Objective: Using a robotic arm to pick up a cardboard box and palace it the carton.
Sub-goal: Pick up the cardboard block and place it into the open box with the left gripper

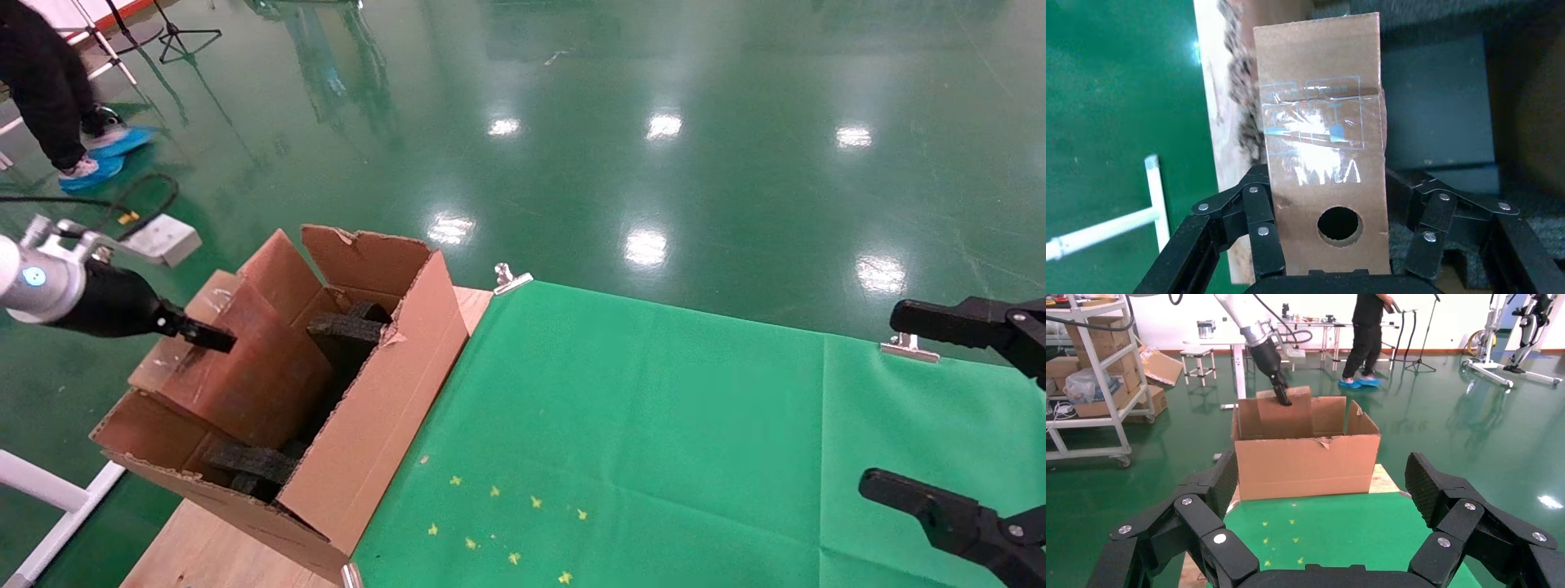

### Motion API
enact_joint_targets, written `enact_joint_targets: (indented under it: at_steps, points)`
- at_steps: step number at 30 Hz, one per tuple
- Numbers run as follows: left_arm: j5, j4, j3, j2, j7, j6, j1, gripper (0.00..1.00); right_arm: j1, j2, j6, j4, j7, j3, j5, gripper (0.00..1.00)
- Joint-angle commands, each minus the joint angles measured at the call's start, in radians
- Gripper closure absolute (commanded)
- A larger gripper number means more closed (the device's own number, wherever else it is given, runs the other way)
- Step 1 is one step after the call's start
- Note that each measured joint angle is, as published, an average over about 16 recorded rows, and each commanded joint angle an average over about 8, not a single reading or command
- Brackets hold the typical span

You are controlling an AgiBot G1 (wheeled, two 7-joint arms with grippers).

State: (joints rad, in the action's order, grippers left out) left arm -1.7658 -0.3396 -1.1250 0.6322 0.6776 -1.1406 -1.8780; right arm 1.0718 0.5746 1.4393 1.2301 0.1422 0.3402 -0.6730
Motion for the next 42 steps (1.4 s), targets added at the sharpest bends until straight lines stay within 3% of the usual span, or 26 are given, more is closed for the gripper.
enact_joint_targets:
  at_steps: [1,13,14,21,22,42]
  points:
    - [-0.002,0.043,-0.003,0.019,-0.019,0.007,0.006,1.00,0.000,0.000,0.000,0.000,0.000,0.000,0.000,0.00]
    - [-0.011,0.221,-0.013,0.119,-0.034,0.055,0.049,1.00,0.000,0.000,0.000,0.000,0.000,0.000,0.000,0.00]
    - [-0.012,0.231,-0.014,0.126,-0.033,0.059,0.051,0.95,0.000,0.000,0.000,0.000,0.000,0.000,0.000,0.00]
    - [-0.016,0.275,-0.017,0.155,-0.028,0.078,0.057,0.07,0.000,0.000,0.000,0.000,0.000,0.000,0.000,0.00]
    - [-0.016,0.278,-0.017,0.157,-0.028,0.080,0.057,0.00,0.000,0.000,0.000,0.000,0.000,0.000,0.000,0.00]
    - [-0.021,0.266,-0.018,0.148,-0.028,0.067,0.056,0.00,0.000,0.000,0.000,0.000,0.000,0.000,0.000,0.00]
